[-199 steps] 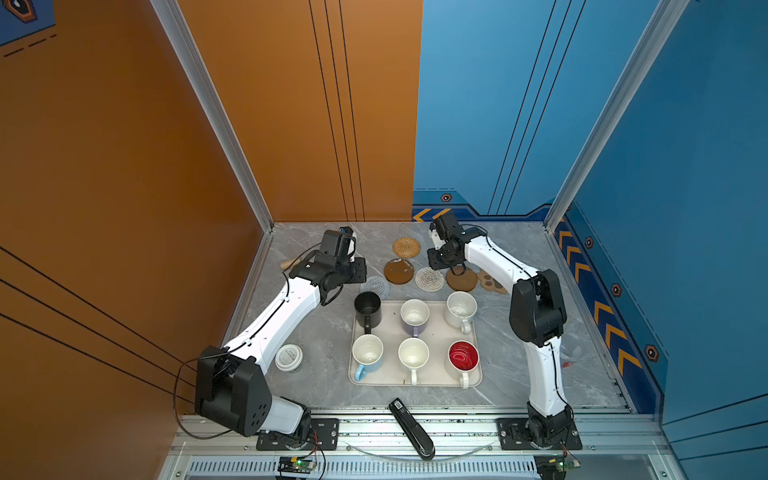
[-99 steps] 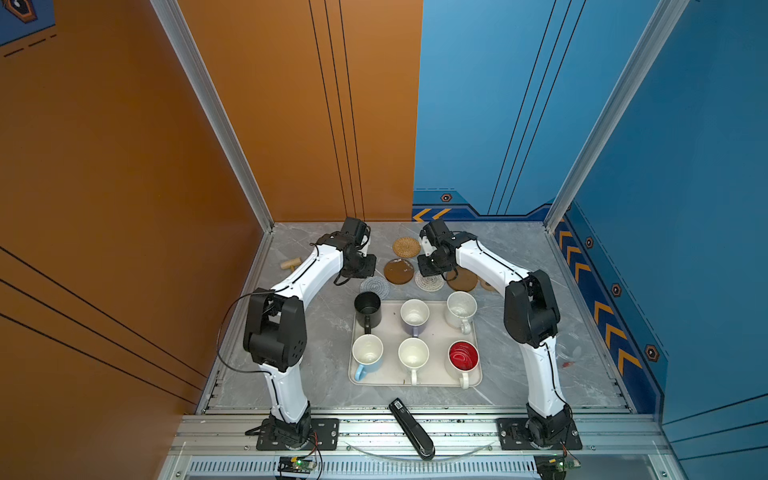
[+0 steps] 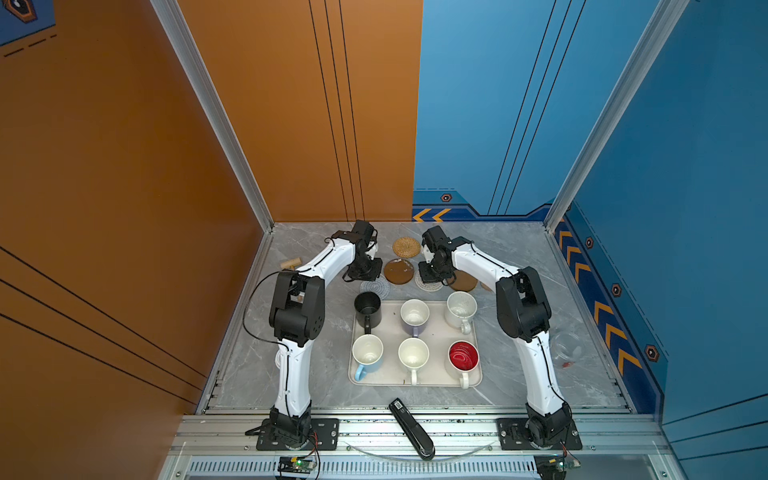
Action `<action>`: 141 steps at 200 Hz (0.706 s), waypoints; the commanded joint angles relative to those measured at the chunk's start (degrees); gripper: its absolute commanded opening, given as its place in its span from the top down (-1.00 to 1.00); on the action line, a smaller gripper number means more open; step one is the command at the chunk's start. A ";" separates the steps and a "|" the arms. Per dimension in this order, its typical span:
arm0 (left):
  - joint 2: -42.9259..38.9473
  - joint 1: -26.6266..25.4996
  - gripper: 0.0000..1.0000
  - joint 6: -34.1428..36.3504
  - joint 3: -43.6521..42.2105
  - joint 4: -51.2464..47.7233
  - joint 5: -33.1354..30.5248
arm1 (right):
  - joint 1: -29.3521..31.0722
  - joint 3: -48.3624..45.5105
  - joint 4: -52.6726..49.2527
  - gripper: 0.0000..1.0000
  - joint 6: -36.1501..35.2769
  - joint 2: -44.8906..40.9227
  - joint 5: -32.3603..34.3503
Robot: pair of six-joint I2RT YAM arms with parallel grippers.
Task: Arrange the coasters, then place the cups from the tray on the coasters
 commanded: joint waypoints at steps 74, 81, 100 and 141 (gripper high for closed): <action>6.64 0.15 1.00 0.22 4.98 -2.89 2.97 | -1.38 1.59 -1.59 0.79 2.33 1.84 -0.09; 6.92 0.18 1.00 0.11 5.05 -2.95 3.04 | -1.47 1.53 -1.66 0.79 2.42 1.93 -0.13; 7.74 0.16 1.00 -0.13 5.66 -2.91 3.04 | -1.73 1.36 -1.97 0.79 2.60 2.02 0.29; 9.95 0.21 1.00 -1.30 7.07 -2.95 2.11 | -2.32 1.24 -2.66 0.79 2.60 2.29 0.48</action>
